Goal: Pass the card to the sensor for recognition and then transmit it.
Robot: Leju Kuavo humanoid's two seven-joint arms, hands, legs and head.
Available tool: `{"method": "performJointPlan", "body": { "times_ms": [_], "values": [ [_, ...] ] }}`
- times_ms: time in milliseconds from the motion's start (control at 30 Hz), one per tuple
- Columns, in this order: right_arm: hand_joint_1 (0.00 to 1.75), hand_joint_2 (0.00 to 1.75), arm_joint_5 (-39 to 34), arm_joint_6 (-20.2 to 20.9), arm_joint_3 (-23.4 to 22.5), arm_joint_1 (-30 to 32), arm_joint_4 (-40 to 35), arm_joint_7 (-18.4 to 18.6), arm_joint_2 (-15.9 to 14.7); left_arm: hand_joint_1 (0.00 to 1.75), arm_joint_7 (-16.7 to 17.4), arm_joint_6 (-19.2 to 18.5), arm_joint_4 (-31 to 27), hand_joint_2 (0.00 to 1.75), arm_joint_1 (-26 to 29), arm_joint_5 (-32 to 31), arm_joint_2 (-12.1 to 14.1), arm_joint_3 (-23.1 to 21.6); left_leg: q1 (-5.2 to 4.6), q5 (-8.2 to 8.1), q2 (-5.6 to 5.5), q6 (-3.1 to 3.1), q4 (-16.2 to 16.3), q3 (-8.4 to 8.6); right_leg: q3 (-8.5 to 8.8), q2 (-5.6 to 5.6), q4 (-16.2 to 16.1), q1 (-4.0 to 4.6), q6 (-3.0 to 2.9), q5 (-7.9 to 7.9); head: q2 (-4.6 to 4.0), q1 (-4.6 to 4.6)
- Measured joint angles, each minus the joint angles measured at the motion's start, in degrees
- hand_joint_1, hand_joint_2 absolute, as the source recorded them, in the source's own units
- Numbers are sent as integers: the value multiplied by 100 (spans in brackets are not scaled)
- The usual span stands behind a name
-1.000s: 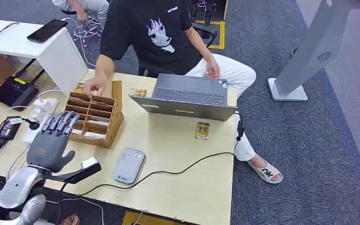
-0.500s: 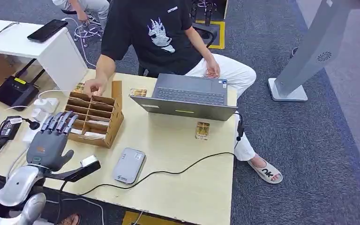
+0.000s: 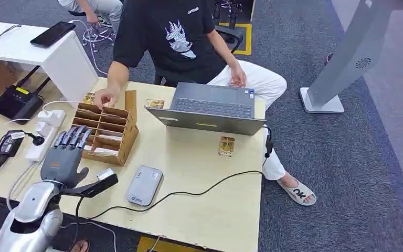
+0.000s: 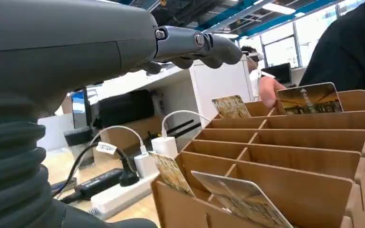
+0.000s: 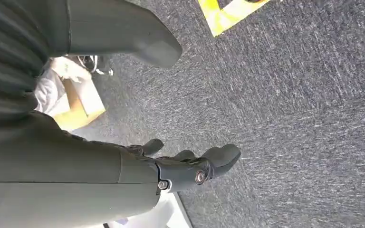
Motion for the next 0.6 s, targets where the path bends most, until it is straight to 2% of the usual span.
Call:
{"method": "performJointPlan", "body": {
  "times_ms": [600],
  "values": [
    [0,175,90,22,4,-1,0,2,-2,0,-48,118,489,175,-88,-33,-269,0,0,0,0,0,0,0,0,0,0,0,0,0,0,0]
  ]
}}
